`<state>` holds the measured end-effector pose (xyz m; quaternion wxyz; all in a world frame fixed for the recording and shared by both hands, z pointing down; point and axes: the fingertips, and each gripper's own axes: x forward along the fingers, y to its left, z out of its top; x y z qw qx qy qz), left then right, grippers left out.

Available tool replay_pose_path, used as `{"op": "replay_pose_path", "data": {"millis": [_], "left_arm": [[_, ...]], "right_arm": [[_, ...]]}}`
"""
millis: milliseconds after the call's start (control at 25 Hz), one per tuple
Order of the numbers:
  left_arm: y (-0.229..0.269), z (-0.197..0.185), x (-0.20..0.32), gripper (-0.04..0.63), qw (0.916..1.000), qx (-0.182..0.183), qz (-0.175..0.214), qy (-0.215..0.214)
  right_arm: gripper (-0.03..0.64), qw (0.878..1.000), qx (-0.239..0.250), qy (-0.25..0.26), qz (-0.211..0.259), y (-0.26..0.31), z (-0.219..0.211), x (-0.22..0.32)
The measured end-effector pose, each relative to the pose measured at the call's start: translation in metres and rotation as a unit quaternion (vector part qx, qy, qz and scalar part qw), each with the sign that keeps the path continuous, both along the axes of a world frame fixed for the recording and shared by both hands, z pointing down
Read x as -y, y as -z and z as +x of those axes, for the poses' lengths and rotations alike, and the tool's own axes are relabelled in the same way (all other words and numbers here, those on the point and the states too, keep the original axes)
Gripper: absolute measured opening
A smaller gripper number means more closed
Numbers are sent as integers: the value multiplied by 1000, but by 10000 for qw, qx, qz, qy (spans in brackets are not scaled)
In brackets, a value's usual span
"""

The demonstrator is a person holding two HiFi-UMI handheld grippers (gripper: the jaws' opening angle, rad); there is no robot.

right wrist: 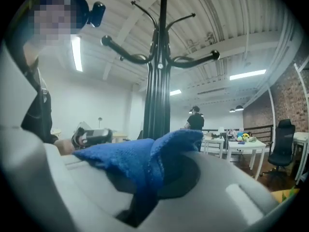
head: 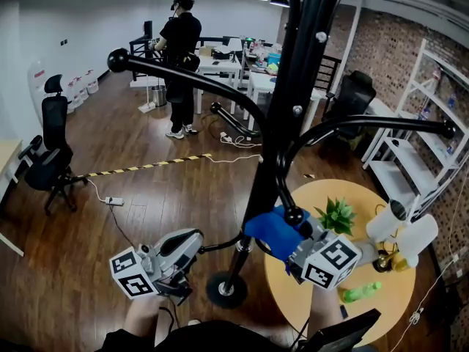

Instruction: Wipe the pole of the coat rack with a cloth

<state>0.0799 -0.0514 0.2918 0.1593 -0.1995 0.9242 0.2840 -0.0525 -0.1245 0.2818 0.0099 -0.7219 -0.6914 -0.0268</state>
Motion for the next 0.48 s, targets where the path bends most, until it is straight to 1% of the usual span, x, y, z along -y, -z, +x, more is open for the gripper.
{"op": "replay_pose_path", "data": {"millis": [200, 360, 480], "left_arm": [[1, 0, 2, 2, 10000, 15, -19, -37], [6, 4, -2, 2, 9999, 94, -53, 7], [8, 7, -6, 2, 9998, 154, -52, 78]], "right_arm": [[41, 9958, 141, -44, -903, 76, 1, 2], [43, 9848, 56, -133, -1733, 135, 0, 4], [48, 9759, -52, -200, -2174, 162, -2, 5]]}}
